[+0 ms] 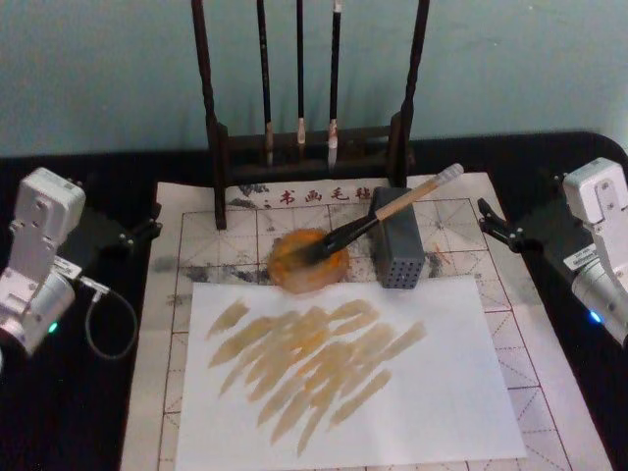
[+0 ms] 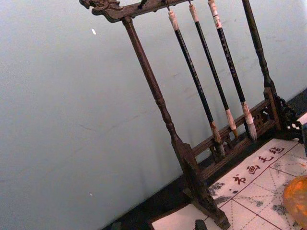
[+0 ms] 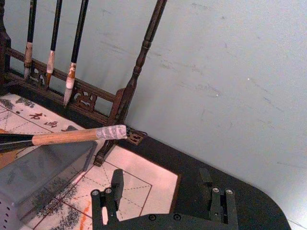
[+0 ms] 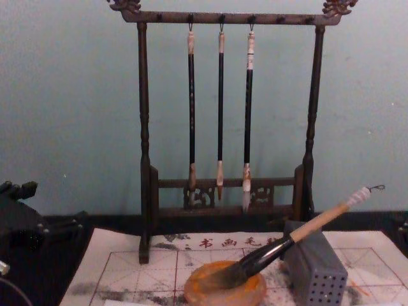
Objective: Pick up the brush from the inkstone, write on the paper, then place the brush back to its original position.
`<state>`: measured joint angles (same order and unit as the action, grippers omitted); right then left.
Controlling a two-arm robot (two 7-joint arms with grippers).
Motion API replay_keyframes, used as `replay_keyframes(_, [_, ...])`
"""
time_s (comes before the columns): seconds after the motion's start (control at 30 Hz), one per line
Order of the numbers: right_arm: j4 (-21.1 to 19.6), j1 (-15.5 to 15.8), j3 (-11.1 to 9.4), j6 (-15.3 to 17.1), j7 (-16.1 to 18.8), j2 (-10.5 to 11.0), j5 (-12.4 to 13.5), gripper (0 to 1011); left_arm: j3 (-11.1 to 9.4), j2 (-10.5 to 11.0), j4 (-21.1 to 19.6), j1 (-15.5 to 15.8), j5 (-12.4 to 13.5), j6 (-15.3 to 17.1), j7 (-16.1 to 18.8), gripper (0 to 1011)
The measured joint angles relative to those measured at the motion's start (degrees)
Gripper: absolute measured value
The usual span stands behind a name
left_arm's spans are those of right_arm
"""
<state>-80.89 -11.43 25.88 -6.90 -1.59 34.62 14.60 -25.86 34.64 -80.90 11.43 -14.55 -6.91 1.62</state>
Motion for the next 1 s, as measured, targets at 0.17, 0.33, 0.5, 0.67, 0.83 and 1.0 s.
replay_keyframes(0.17, [-0.01,0.00,-0.01,0.00,-0.02,0.02,-0.03,1000,0.00,0.00,0.00,0.00,0.00,0.00,0.00,1001])
replay_keyframes(0.33, [-0.01,0.00,-0.02,0.00,-0.03,0.03,-0.05,1000,0.00,0.00,0.00,0.00,0.00,0.00,0.00,1001])
replay_keyframes(0.5, [-0.01,0.00,-0.02,-0.01,-0.03,0.03,-0.06,1000,0.00,0.00,0.00,0.00,0.00,0.00,0.00,1001])
replay_keyframes(0.67, [-0.01,0.00,-0.02,-0.01,-0.03,0.03,-0.06,1000,0.00,0.00,0.00,0.00,0.00,0.00,0.00,1001])
replay_keyframes(0.83, [-0.01,0.00,-0.02,-0.01,-0.03,0.03,-0.06,1000,0.00,0.00,0.00,0.00,0.00,0.00,0.00,1001])
replay_keyframes(1.0, [-0.01,0.00,-0.02,-0.01,-0.03,0.03,-0.05,1000,0.00,0.00,0.00,0.00,0.00,0.00,0.00,1001])
